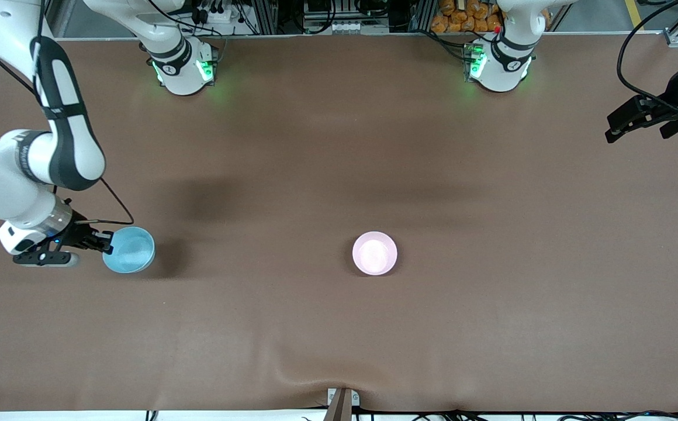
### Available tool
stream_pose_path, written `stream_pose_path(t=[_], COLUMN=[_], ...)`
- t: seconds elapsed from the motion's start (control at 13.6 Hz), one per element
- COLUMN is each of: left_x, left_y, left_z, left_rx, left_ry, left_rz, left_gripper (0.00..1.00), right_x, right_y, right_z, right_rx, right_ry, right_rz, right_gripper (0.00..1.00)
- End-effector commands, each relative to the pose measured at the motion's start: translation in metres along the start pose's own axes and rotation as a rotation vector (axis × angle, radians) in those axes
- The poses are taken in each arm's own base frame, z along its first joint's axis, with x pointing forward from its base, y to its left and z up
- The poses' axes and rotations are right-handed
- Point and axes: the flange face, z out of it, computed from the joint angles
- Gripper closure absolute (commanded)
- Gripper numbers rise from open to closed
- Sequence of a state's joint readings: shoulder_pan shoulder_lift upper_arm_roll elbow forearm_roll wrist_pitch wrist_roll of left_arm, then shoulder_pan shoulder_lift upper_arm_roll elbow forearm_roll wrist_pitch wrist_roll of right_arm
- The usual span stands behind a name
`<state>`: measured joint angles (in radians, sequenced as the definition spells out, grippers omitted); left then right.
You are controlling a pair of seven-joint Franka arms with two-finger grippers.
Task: Stack pink and blue bowls on white bowl
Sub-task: 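Lift the blue bowl with the right gripper toward the stacked bowls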
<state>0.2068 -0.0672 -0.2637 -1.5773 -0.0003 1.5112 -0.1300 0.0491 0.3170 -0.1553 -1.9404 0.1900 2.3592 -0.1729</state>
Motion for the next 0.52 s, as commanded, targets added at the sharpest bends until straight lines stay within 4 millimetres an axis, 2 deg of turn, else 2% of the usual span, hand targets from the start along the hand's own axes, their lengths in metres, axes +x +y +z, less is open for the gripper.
stream_pose_path(t=[0.0, 0.15, 0.44], left_x=[-0.006, -0.005, -0.001], left_y=[0.007, 0.008, 0.013], left_z=[-0.001, 0.001, 0.005], left_rx=[0.027, 0.027, 0.021], left_ry=[-0.005, -0.008, -0.009], left_rz=[0.01, 0.013, 0.021], left_gripper=[0.0, 0.0, 0.0], right_x=[0.006, 0.003, -0.012], right_y=[-0.046, -0.094, -0.218], right_z=[-0.007, -0.005, -0.008], right_rx=[0.071, 0.089, 0.114], right_ry=[0.001, -0.01, -0.023], right_rz=[0.065, 0.098, 0.199], right_gripper=[1.0, 1.0, 1.0])
